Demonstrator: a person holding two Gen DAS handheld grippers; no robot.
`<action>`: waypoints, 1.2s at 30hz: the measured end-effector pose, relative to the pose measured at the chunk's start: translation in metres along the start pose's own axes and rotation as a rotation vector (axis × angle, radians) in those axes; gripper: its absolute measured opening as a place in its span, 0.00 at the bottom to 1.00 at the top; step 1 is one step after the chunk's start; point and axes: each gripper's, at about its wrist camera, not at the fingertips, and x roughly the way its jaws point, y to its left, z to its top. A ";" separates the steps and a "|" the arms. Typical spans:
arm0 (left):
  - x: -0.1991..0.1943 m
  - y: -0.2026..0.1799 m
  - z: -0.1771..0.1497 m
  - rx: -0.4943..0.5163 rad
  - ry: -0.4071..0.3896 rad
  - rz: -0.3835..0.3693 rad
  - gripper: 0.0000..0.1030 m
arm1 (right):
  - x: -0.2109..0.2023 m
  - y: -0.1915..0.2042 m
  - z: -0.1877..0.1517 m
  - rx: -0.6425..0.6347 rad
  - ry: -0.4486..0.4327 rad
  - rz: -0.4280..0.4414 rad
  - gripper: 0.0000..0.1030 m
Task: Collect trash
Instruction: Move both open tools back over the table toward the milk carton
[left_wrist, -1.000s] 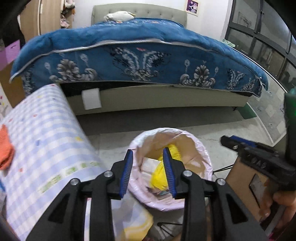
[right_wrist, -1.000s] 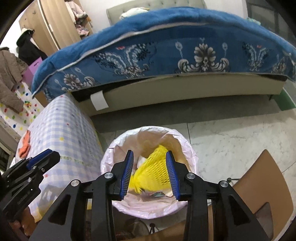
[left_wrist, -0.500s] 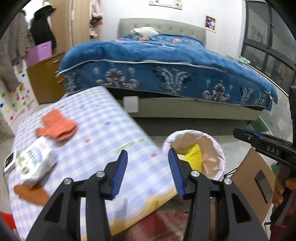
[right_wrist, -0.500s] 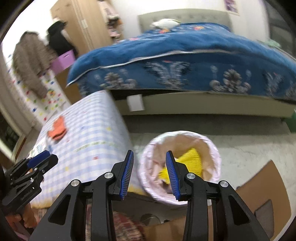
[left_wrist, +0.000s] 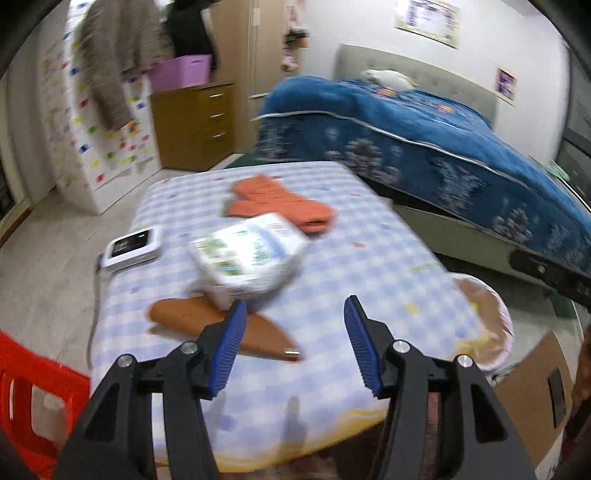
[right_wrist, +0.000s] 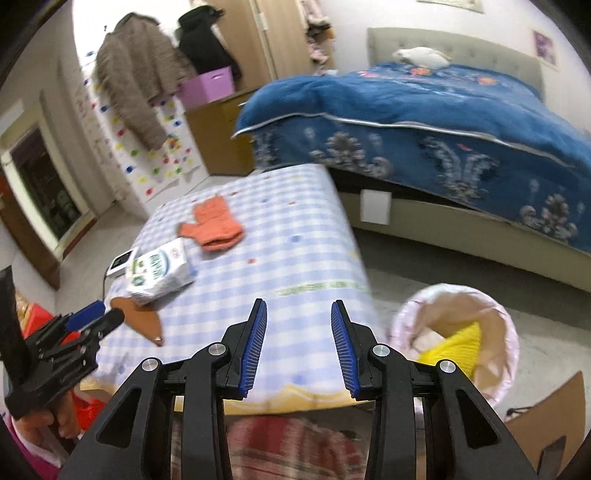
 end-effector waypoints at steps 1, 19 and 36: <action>0.003 0.009 0.001 -0.013 0.004 0.010 0.52 | 0.005 0.008 0.001 -0.020 0.006 -0.002 0.37; 0.081 0.027 0.005 -0.016 0.133 -0.071 0.47 | 0.052 0.020 0.009 -0.042 0.079 0.003 0.46; 0.084 -0.023 0.019 0.049 0.080 -0.064 0.86 | 0.054 -0.022 0.008 0.021 0.078 -0.016 0.60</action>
